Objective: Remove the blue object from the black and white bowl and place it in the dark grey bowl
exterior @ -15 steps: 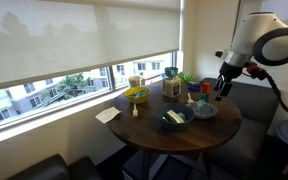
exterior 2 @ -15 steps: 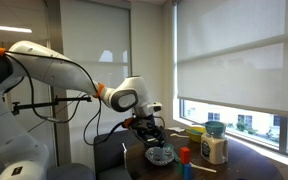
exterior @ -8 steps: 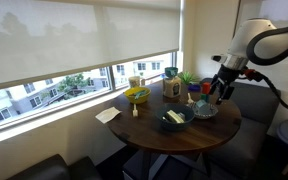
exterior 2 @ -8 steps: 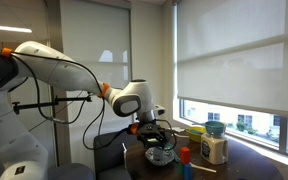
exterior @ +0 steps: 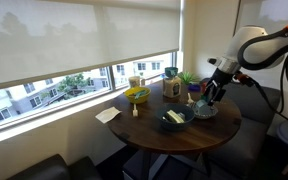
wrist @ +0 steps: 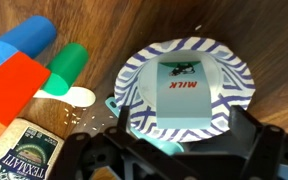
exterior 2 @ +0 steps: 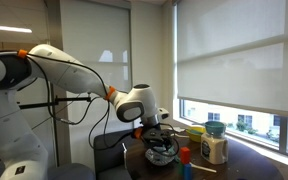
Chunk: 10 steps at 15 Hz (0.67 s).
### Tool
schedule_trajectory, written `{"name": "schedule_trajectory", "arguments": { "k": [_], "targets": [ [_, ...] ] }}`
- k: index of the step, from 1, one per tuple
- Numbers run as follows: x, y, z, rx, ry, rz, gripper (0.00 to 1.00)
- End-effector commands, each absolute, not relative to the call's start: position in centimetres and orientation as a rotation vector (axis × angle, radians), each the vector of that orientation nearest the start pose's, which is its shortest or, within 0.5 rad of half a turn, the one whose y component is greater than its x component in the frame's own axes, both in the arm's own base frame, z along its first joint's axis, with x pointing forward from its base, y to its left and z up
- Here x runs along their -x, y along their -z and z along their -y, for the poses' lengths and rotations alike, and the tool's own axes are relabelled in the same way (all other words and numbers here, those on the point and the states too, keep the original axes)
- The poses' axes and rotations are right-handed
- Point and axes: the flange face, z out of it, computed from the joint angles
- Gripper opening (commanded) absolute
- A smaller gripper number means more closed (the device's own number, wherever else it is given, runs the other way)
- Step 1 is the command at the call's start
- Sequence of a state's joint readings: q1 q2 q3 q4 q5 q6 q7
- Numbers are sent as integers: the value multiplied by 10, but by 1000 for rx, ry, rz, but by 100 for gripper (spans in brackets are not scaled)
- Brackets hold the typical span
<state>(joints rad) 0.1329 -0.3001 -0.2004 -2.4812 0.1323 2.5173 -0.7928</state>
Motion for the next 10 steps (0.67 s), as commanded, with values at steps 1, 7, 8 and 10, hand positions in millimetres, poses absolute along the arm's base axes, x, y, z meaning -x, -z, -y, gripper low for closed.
{"name": "schedule_trajectory", "arguments": {
  "k": [1, 7, 8, 10],
  "targets": [
    [-478, -422, 32, 2909, 551, 925, 100],
    [-485, -410, 37, 2869, 543, 920, 53],
    [-486, -410, 38, 2864, 546, 922, 44],
    [-483, -415, 35, 2863, 559, 926, 31]
  ]
}}
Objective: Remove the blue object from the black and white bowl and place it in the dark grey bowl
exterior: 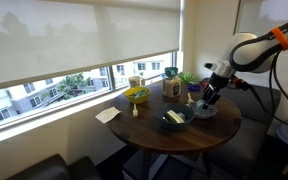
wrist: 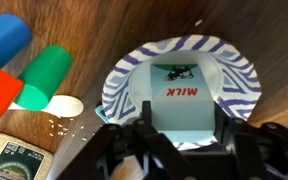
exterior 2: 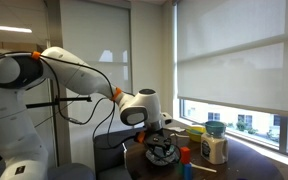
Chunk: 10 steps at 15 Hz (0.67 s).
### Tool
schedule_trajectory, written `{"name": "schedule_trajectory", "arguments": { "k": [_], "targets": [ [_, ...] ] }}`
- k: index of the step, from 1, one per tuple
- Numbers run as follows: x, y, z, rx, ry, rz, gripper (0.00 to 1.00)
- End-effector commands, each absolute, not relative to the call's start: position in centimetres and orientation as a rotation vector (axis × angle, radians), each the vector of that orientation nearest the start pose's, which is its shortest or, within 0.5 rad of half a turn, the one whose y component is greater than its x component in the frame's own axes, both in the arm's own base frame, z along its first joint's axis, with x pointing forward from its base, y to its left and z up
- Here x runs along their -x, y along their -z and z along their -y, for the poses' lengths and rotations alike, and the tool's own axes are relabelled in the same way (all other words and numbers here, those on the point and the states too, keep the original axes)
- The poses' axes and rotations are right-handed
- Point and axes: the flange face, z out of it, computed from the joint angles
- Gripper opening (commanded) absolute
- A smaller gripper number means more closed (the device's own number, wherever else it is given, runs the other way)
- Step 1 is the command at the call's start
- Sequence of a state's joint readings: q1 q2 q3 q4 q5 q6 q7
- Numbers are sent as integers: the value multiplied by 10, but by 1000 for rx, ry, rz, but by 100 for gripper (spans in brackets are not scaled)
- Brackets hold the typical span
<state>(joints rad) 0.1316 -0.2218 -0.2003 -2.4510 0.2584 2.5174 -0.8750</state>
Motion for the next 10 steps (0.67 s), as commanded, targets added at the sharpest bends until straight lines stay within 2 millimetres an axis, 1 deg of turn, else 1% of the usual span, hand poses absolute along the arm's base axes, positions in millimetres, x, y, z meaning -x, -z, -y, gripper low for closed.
{"name": "schedule_trajectory", "arguments": {
  "k": [1, 2, 3, 4, 5, 6, 7, 9, 10],
  "targets": [
    [-481, -420, 33, 2867, 567, 920, 31],
    [-473, -432, 27, 2882, 601, 919, 31],
    [-468, -439, 24, 2885, 630, 929, 31],
    [-457, -455, 16, 2877, 695, 939, 31],
    [-453, -465, 11, 2862, 744, 955, 31],
    [-447, -478, 3, 2852, 860, 985, 31],
    [-442, -491, -3, 2852, 930, 1009, 31],
    [-437, -512, -16, 2807, 1102, 1039, 31],
    [-441, -521, -23, 2779, 1192, 1045, 31]
  ]
}}
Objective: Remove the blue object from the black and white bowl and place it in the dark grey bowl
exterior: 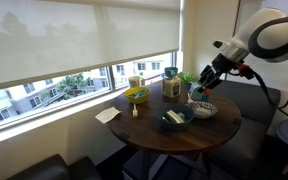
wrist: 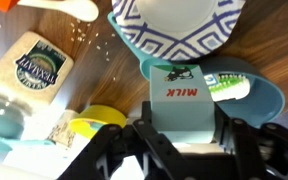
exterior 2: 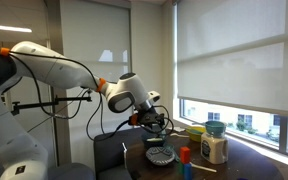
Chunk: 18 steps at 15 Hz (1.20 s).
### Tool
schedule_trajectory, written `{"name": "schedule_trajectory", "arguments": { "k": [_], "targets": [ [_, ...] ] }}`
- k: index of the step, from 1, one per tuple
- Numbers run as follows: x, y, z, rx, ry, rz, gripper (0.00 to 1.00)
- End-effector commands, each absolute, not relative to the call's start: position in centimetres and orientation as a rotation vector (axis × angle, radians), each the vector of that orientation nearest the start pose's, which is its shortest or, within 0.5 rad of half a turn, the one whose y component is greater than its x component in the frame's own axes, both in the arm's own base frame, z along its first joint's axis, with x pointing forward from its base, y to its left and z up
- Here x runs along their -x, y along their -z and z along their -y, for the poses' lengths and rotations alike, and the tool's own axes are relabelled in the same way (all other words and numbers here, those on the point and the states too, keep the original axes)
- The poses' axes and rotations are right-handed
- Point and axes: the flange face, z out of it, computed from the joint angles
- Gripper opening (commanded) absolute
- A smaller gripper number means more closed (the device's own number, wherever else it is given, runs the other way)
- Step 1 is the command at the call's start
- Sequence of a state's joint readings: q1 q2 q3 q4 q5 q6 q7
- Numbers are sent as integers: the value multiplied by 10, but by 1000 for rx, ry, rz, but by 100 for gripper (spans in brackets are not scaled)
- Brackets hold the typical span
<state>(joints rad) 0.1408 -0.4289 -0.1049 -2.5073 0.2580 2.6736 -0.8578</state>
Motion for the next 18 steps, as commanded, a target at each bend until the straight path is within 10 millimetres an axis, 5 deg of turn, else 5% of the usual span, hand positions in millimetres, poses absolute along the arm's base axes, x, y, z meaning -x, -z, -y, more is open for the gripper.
{"name": "schedule_trajectory", "arguments": {
  "k": [1, 6, 11, 14, 18],
  "targets": [
    [-448, -524, -32, 2751, 1201, 1047, 31],
    [-477, -519, -64, 2627, 1096, 1055, 31],
    [-501, -481, -74, 2696, 917, 1199, 31],
    [-505, -462, -84, 2677, 744, 1379, 31],
    [-501, -466, -99, 2602, 679, 1588, 31]
  ]
}}
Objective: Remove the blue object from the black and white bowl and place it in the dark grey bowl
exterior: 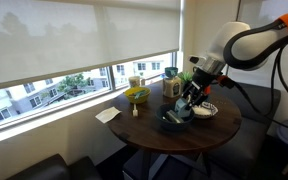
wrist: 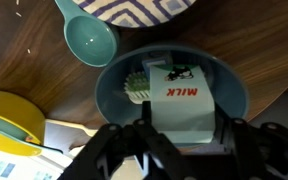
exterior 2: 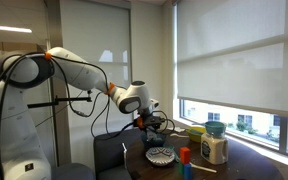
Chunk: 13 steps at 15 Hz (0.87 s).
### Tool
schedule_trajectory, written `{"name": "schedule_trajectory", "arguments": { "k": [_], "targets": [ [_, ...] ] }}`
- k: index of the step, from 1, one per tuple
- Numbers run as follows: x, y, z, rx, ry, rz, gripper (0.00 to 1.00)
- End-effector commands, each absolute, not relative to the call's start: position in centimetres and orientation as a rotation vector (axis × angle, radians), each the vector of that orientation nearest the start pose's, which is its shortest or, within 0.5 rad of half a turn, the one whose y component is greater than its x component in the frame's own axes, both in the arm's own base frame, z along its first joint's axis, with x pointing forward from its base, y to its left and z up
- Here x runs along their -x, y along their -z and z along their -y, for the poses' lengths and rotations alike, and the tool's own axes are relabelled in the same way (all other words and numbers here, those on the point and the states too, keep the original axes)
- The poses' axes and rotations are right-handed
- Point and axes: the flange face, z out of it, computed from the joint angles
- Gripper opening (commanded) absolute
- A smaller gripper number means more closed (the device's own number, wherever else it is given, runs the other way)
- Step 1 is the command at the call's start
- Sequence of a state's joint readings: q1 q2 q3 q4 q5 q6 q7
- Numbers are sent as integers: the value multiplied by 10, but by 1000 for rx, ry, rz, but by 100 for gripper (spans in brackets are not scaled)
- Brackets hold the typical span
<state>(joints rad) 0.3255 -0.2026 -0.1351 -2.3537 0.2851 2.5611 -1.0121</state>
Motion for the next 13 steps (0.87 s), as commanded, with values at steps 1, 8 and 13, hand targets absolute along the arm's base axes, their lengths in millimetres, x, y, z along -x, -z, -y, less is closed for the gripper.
{"name": "schedule_trajectory", "arguments": {
  "k": [1, 8, 13],
  "targets": [
    [-499, -470, -102, 2580, 687, 1633, 31],
    [-498, -489, -101, 2585, 680, 1566, 99],
    [-490, -510, -93, 2623, 791, 1487, 100]
  ]
}}
